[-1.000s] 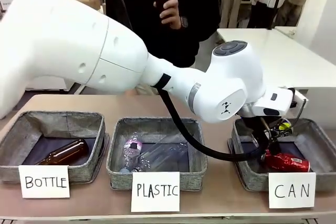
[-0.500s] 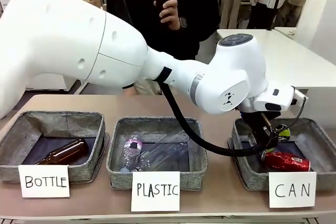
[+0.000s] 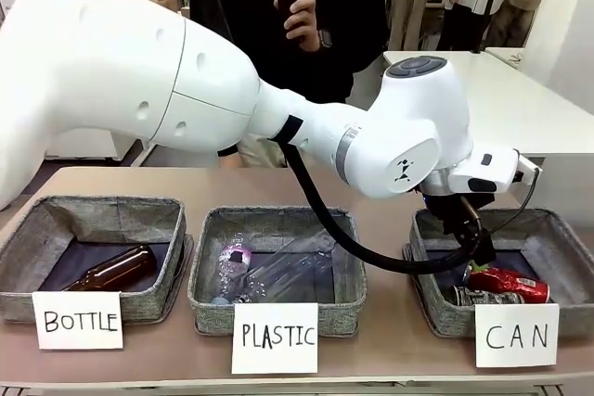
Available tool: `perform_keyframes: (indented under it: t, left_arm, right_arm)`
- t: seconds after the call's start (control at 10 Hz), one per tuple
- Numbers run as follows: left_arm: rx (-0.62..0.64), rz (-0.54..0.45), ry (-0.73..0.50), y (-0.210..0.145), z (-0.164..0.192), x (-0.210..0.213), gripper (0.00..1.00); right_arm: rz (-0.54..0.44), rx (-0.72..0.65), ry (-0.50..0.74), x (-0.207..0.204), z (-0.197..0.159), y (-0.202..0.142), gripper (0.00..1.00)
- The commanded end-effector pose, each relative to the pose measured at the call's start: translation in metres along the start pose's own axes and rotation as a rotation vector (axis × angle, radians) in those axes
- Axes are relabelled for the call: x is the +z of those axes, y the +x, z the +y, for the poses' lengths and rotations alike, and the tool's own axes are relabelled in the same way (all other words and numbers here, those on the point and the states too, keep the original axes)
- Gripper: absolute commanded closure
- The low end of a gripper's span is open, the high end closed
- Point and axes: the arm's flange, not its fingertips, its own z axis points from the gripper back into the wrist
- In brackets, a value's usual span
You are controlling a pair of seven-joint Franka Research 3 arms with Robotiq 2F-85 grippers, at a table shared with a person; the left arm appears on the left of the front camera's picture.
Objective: Sort the can waste into the basket.
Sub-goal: Pick up the can waste from the table and place it in the right Fabric basket.
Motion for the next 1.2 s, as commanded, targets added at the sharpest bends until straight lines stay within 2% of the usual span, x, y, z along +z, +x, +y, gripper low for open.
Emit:
perform_keyframes:
  t: [0.0, 0.2, 0.3, 0.4, 0.5, 0.7, 0.9, 1.0, 1.1]
  left_arm:
    - [0.054, 0.021, -0.023, 0.004, 0.005, 0.012, 0.00]
    - [0.146, 0.162, -0.105, -0.017, 0.017, 0.085, 0.00]
    - [0.209, 0.193, -0.177, -0.043, 0.031, 0.138, 0.00]
    - [0.285, 0.240, -0.173, -0.076, 0.046, 0.185, 0.00]
    - [0.352, 0.248, -0.224, -0.122, 0.056, 0.227, 0.00]
    - [0.493, 0.169, -0.253, -0.204, 0.066, 0.282, 0.00]
    - [0.638, 0.025, -0.250, -0.280, 0.077, 0.326, 0.00]
    - [0.766, -0.051, -0.194, -0.320, 0.092, 0.347, 0.00]
    - [0.902, -0.140, -0.234, -0.365, 0.115, 0.366, 0.00]
  right_arm:
    - [0.000, 0.000, 0.000, 0.000, 0.000, 0.000, 0.00]
    - [-0.017, 0.036, 0.000, 0.005, 0.015, 0.021, 0.00]
    - [-0.008, 0.093, -0.019, -0.001, 0.034, 0.046, 0.00]
    - [0.014, 0.161, -0.012, -0.018, 0.061, 0.077, 0.00]
    - [0.059, 0.227, -0.008, -0.050, 0.096, 0.112, 0.00]
    - [0.115, 0.259, -0.003, -0.115, 0.158, 0.157, 0.00]
    - [0.176, 0.226, 0.025, -0.171, 0.200, 0.170, 0.00]
    - [0.199, 0.176, 0.054, -0.194, 0.215, 0.171, 0.00]
    - [0.239, 0.121, 0.144, -0.215, 0.228, 0.170, 0.00]
